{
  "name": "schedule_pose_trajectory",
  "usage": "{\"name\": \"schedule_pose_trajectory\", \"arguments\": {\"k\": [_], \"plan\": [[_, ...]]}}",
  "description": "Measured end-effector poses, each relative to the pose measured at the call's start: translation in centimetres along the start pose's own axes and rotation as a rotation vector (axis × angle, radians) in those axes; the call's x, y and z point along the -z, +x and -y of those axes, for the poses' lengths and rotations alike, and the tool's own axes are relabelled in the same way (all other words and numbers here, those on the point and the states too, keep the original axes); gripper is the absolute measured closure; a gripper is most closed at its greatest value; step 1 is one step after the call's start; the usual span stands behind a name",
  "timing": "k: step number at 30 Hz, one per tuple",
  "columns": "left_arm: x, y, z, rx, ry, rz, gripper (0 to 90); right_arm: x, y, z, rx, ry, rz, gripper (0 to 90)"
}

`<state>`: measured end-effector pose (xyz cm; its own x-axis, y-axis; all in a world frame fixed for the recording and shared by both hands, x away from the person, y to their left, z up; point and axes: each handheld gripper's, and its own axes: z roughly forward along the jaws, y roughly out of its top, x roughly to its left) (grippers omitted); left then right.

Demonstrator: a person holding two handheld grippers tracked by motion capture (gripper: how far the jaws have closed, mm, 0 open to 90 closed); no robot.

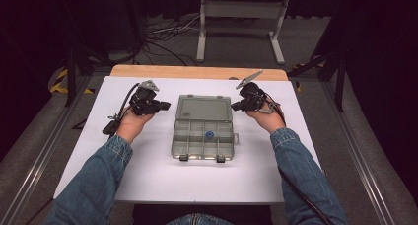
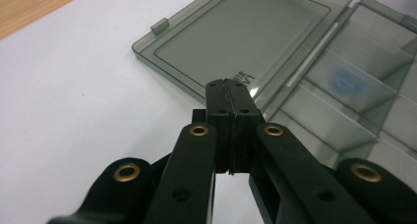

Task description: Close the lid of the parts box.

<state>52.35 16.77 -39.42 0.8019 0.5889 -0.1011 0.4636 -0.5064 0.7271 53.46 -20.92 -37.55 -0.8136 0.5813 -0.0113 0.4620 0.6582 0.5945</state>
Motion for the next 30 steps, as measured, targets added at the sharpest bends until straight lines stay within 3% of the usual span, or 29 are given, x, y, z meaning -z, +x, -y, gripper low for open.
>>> {"name": "schedule_pose_trajectory", "arguments": {"k": [5, 11, 15, 30], "plan": [[-0.7, 0.5, -0.2, 0.014, 0.014, -0.006, 89.7, -0.3, -0.4, 0.0, -0.003, 0.008, 0.005, 90.0], [-1.3, 0.9, -0.7, 0.000, 0.027, -0.011, 89.7, -0.9, -1.1, 0.1, -0.014, 0.015, 0.008, 90.0], [-1.6, 1.3, -0.3, 0.019, 0.027, 0.001, 89.7, -1.1, -1.4, 0.3, -0.027, 0.020, 0.009, 90.0], [-3.6, 1.4, 0.5, 0.014, 0.084, 0.027, 89.7, -2.5, -2.0, 1.9, -0.061, 0.054, 0.005, 90.0]]}}
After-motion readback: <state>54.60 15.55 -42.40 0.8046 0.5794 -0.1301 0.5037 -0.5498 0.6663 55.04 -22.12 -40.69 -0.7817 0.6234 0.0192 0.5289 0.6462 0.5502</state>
